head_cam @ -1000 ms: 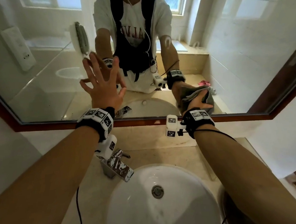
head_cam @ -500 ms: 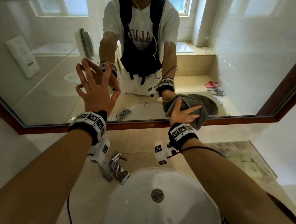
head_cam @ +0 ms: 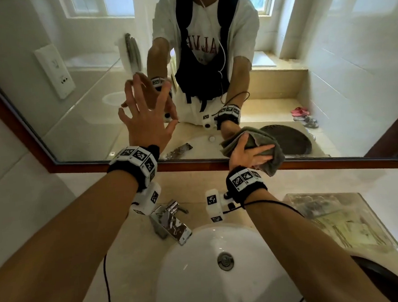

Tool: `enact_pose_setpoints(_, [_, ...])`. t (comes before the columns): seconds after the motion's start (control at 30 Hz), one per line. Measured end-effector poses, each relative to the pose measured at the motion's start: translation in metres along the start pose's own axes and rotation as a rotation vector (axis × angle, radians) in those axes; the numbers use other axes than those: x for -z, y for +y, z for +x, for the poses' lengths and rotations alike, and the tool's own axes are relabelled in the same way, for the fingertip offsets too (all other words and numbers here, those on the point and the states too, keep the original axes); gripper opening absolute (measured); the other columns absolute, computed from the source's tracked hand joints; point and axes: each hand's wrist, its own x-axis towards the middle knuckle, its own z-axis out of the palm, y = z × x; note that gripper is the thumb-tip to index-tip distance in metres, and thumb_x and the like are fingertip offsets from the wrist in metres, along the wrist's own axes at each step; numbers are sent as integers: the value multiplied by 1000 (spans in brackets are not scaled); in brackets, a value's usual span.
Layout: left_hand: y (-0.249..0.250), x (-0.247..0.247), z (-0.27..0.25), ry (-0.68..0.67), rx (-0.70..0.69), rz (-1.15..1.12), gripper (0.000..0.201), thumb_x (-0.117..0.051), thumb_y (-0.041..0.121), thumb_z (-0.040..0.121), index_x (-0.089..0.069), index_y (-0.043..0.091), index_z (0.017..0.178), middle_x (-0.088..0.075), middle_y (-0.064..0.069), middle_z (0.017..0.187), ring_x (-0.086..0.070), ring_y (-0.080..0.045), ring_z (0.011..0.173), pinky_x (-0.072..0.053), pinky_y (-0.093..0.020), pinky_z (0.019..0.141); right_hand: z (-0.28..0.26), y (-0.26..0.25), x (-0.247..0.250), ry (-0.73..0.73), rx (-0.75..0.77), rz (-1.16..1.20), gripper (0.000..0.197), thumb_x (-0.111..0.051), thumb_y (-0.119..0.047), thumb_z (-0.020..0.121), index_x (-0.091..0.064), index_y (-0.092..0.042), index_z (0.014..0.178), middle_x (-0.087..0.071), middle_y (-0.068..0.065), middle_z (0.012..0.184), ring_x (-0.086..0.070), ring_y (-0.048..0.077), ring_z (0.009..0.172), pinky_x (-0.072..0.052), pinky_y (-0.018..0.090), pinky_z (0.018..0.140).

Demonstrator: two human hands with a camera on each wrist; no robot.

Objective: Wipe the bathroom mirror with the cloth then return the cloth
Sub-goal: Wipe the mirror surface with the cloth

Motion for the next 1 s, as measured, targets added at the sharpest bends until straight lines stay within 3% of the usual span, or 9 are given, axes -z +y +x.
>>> enact_pose_setpoints(0.17, [-17,5,2,0,-51,-17,81,-59,62,82,-16,41,148,0,-23,159,-4,-41,146,-26,-68,104,-30,1,-33,-7,-22,35,94,-48,-55,93,12,-15,153,16,21,158,8,36,148,3,47,118])
enact_pose_setpoints(0.3, [-60,6,2,-10,-8,-27,88,-60,63,81,-9,43,150,4,-24,159,4,-42,146,-21,-71,106,-78,4,-74,-49,-30,74,97,-52,-52,92,13,-14,153,19,22,157,12,35,148,6,47,117])
enact_pose_setpoints(0.53, [-126,8,4,-13,49,-25,92,-60,64,81,-4,43,151,8,-24,159,6,-43,146,-24,-73,103,-152,3,-132,-91,-18,109,101,-59,-53,88,6,-10,154,15,25,157,10,37,147,6,49,117])
enact_pose_setpoints(0.7, [-137,3,5,-20,35,-16,94,-55,70,80,-3,39,152,3,-28,158,2,-47,145,-25,-74,101,-150,2,-132,-136,-60,85,102,-56,-52,90,16,-15,152,23,22,157,15,35,147,9,46,117])
enact_pose_setpoints(0.83, [-129,4,7,20,41,-82,93,-47,76,81,-3,36,153,2,-29,157,2,-48,144,-17,-75,103,-128,-4,-119,-77,-82,51,101,-52,-58,90,16,-17,152,19,25,157,7,39,147,2,49,118])
enact_pose_setpoints(1.0, [-121,14,10,33,35,-131,92,-53,72,82,-5,37,153,4,-28,158,5,-48,144,-10,-76,105,-104,-13,-91,-51,-134,17,96,-46,-60,92,14,-18,153,14,25,158,1,39,148,-1,46,118])
